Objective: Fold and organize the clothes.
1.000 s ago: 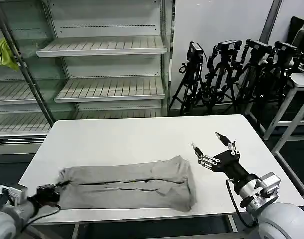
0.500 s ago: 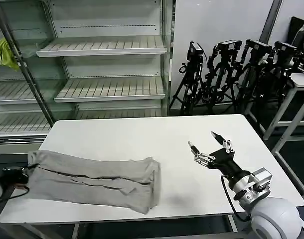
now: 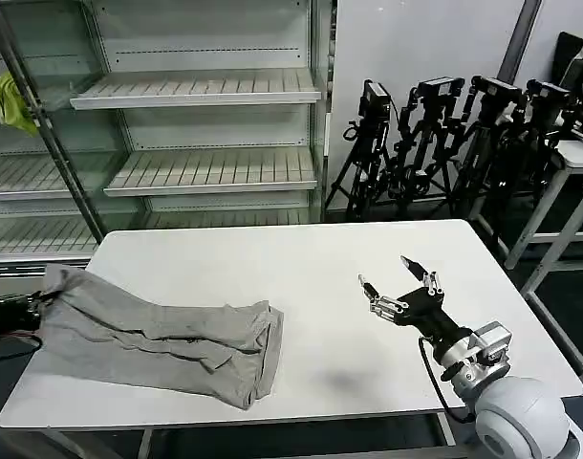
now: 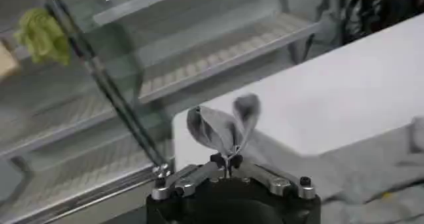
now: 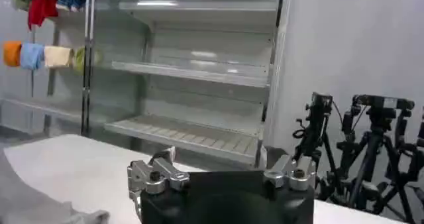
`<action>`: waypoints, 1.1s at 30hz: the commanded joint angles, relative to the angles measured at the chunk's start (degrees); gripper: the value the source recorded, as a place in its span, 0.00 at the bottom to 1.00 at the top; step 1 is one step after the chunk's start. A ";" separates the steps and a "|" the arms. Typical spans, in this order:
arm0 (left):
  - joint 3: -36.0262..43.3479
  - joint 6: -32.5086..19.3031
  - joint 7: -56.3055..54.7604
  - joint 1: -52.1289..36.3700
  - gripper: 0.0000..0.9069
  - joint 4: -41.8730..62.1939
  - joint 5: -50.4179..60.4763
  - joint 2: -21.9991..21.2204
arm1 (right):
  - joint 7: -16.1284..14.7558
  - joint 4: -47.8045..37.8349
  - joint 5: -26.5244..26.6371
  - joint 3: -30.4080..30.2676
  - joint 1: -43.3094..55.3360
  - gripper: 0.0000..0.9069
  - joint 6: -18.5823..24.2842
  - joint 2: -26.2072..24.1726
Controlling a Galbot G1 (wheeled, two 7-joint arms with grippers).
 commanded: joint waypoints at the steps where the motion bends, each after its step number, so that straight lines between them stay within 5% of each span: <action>1: 15.50 -0.19 -0.18 -10.02 0.04 -11.99 -3.84 -4.39 | 1.24 -1.48 0.74 -1.00 2.39 1.00 -0.16 -4.58; 8: 31.64 -0.28 -0.24 -19.96 0.06 -13.74 -3.31 -10.89 | 4.74 -8.89 0.34 -4.54 7.01 1.00 3.09 -6.23; 17: 45.02 -0.25 -0.50 -33.87 0.06 -10.55 1.14 -18.35 | 5.14 -11.90 -0.39 -2.71 5.89 1.00 3.76 -5.78; 33: 49.77 -0.28 0.64 -34.17 0.06 -9.34 4.38 -19.29 | 5.03 -12.49 -1.48 -2.69 4.85 1.00 3.81 -4.25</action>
